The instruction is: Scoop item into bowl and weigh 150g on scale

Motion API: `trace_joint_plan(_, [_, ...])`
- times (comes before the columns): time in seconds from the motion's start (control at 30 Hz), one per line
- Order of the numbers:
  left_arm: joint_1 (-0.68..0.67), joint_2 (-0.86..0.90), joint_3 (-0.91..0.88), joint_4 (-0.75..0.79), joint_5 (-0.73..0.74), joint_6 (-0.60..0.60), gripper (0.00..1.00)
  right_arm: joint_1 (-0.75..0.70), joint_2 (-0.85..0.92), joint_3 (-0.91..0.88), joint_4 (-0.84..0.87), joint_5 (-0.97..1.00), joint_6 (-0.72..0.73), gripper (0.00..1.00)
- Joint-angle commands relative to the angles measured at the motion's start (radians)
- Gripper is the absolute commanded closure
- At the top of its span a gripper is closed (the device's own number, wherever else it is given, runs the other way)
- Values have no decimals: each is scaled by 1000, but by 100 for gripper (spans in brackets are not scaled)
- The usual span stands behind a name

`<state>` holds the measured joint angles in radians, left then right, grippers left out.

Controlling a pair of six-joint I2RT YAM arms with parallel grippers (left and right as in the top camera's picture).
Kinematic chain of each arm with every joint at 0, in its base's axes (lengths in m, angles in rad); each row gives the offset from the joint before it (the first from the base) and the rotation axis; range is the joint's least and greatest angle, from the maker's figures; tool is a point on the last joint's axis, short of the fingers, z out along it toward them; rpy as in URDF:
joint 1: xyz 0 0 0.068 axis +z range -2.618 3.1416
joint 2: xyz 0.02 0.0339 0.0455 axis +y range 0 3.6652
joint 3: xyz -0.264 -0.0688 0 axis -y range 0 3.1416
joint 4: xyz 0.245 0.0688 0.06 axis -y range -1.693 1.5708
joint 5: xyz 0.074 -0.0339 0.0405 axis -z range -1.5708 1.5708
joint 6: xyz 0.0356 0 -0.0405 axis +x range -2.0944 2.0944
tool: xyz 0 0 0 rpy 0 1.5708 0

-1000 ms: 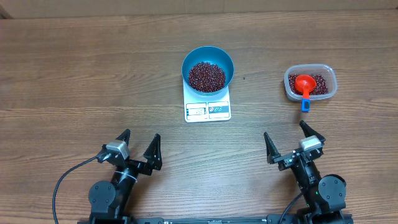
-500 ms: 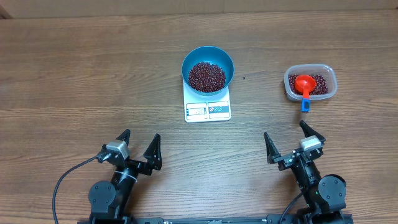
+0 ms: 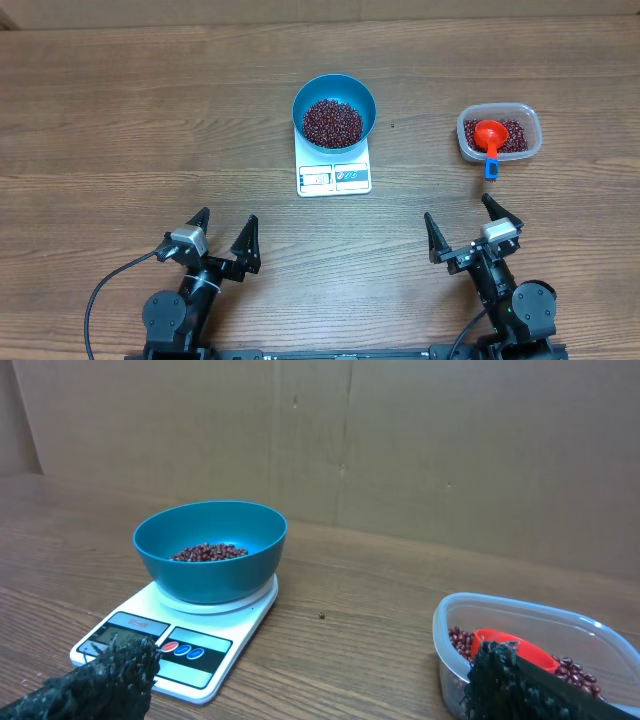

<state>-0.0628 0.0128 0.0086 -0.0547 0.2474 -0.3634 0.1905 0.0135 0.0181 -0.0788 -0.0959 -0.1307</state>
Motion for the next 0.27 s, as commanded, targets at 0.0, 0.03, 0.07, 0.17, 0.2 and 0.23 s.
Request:
trace_joint_plan(0.0, [7, -9, -3, 0, 4, 27, 0, -3, -11, -10, 3, 13, 6, 0])
trace_joint_plan(0.03, [7, -9, -3, 0, 4, 27, 0, -3, -11, -10, 3, 13, 6, 0])
trace_joint_plan(0.07, [7, -9, -3, 0, 4, 27, 0, -3, -11, -10, 3, 13, 7, 0])
trace_joint_plan(0.17, [7, -9, -3, 0, 4, 27, 0, -3, -11, -10, 3, 13, 6, 0])
trace_joint_plan(0.2, [7, -9, -3, 0, 4, 27, 0, -3, -11, -10, 3, 13, 6, 0])
trace_joint_plan(0.23, [7, -9, -3, 0, 4, 27, 0, -3, -11, -10, 3, 13, 6, 0])
